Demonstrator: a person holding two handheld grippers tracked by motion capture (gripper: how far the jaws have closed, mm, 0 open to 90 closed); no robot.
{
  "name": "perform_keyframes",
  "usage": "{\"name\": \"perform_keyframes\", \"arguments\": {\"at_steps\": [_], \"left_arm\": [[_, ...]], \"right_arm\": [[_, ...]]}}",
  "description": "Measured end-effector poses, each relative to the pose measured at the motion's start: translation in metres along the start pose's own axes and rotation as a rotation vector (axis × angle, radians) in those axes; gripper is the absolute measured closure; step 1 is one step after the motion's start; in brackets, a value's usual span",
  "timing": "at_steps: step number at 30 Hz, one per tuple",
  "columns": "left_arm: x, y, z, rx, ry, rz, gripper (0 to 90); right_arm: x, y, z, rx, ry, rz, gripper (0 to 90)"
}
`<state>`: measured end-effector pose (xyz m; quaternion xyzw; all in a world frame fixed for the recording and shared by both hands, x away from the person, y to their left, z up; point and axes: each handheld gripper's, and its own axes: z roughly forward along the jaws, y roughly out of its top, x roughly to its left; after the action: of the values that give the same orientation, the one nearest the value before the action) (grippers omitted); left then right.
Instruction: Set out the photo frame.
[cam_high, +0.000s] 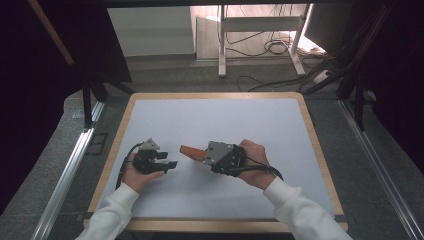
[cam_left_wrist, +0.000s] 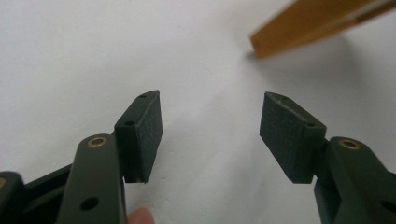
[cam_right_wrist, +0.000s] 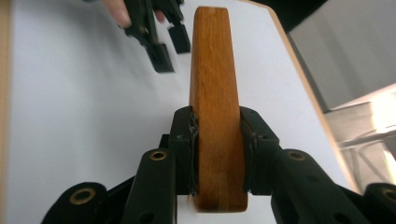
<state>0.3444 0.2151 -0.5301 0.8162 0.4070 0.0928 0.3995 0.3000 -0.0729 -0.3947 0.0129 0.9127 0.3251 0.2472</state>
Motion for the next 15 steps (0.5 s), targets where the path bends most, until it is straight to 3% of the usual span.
{"name": "perform_keyframes", "arguments": {"at_steps": [6,11,15], "left_arm": [[-0.001,0.000,0.002,0.006,0.000,0.009,39.0],[-0.001,0.000,0.002,0.000,0.000,0.004,39.0],[-0.001,0.000,0.002,0.005,-0.004,0.007,38.8]], "right_arm": [[-0.008,-0.010,0.001,-0.034,0.014,0.046,69.3],[-0.019,-0.013,0.005,-0.042,-0.018,0.074,67.9],[-0.035,-0.019,0.010,-0.051,-0.038,0.135,66.4]]}}
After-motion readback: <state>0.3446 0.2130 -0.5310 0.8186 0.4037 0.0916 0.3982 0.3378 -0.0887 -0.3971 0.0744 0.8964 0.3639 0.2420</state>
